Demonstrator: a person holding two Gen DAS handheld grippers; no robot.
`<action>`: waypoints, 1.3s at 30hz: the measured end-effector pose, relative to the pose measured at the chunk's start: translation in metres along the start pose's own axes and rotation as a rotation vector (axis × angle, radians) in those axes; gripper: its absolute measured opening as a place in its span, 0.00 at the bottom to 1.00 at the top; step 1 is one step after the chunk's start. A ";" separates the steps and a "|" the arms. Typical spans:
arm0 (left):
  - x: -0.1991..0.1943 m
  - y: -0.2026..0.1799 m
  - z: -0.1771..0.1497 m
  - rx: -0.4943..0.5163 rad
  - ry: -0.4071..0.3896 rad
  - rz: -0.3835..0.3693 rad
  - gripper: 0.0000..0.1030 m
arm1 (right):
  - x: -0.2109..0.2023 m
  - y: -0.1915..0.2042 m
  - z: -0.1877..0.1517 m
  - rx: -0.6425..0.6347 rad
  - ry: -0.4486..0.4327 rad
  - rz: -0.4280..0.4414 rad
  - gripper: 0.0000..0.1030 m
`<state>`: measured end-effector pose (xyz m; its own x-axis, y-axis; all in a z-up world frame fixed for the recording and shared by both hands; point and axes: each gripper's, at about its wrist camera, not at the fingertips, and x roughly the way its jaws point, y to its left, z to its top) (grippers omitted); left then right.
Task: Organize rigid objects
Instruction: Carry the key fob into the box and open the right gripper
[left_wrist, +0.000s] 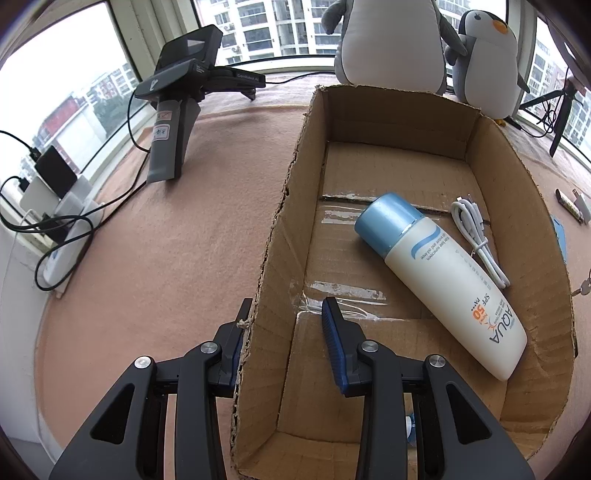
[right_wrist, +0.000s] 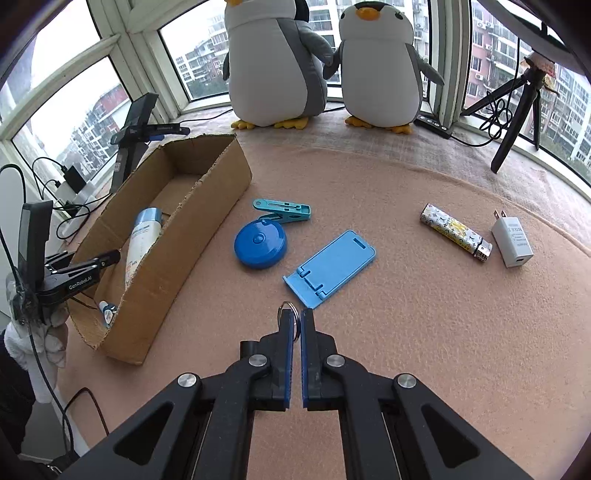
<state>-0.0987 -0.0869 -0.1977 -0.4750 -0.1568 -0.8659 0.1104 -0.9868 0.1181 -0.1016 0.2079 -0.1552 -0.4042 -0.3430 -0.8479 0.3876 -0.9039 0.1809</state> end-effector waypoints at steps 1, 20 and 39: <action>0.000 0.000 0.000 -0.001 0.000 0.000 0.33 | -0.003 0.003 0.003 0.001 -0.013 0.002 0.02; -0.001 0.003 -0.004 -0.008 -0.024 -0.026 0.33 | -0.024 0.105 0.044 -0.106 -0.117 0.144 0.02; 0.000 0.004 -0.005 -0.006 -0.031 -0.037 0.33 | -0.002 0.156 0.026 -0.187 -0.037 0.183 0.02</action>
<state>-0.0935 -0.0904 -0.1994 -0.5055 -0.1213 -0.8542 0.0973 -0.9918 0.0832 -0.0620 0.0612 -0.1121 -0.3417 -0.5087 -0.7902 0.6022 -0.7640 0.2315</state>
